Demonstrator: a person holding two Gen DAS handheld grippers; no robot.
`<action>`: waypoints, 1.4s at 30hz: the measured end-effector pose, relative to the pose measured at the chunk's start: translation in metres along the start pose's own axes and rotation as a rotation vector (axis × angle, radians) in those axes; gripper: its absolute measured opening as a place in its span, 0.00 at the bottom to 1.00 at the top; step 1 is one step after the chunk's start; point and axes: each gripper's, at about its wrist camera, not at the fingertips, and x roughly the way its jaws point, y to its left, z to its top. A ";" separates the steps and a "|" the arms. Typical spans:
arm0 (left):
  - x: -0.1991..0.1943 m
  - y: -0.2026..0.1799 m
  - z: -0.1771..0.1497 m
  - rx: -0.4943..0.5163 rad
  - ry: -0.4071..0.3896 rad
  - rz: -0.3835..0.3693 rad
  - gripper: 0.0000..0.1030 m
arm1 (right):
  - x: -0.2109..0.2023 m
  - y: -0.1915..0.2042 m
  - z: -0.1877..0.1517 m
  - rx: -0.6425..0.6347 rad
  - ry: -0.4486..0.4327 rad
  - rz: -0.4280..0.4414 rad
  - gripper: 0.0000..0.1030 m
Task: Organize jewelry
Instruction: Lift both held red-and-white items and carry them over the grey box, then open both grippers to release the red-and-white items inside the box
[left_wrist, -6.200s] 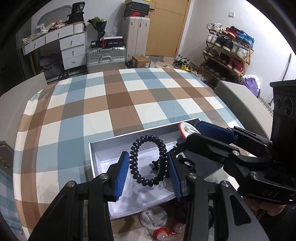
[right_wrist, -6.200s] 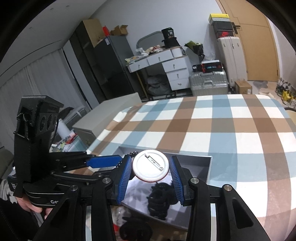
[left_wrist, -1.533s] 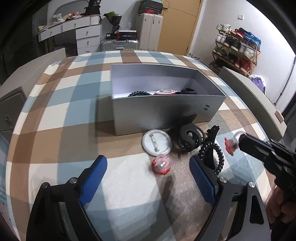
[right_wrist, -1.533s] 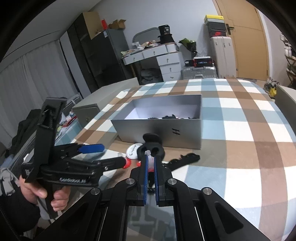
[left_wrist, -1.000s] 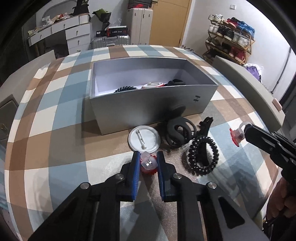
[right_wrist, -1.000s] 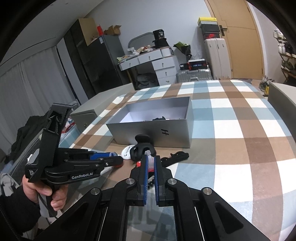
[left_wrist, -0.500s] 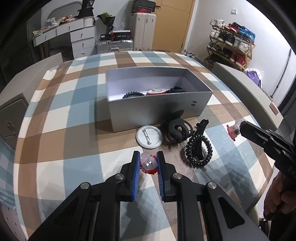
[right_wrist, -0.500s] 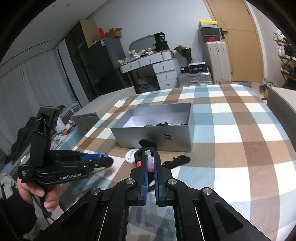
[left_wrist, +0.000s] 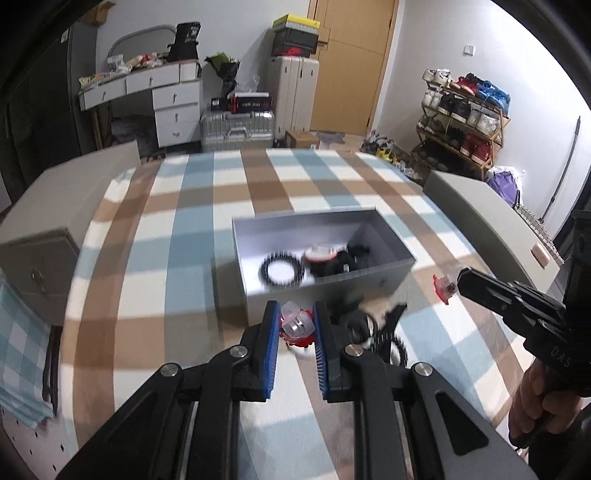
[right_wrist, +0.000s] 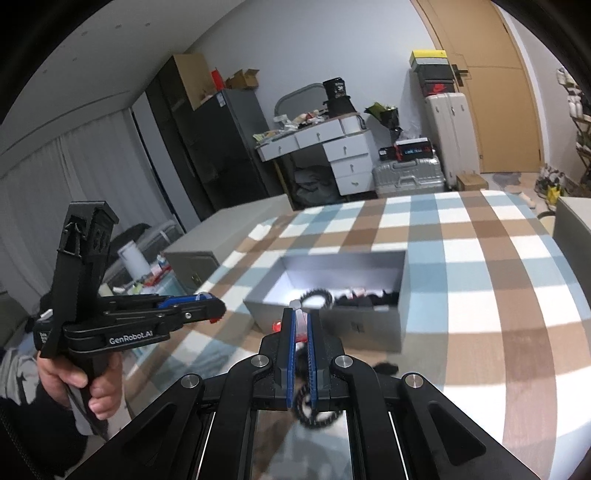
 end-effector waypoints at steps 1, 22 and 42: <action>0.002 0.000 0.004 0.002 -0.005 -0.004 0.12 | 0.004 -0.002 0.005 0.003 -0.003 0.006 0.05; 0.073 -0.013 0.051 0.029 0.068 -0.114 0.12 | 0.085 -0.046 0.046 -0.017 0.070 -0.046 0.05; 0.108 -0.018 0.059 0.031 0.150 -0.203 0.12 | 0.112 -0.073 0.041 0.024 0.131 -0.119 0.05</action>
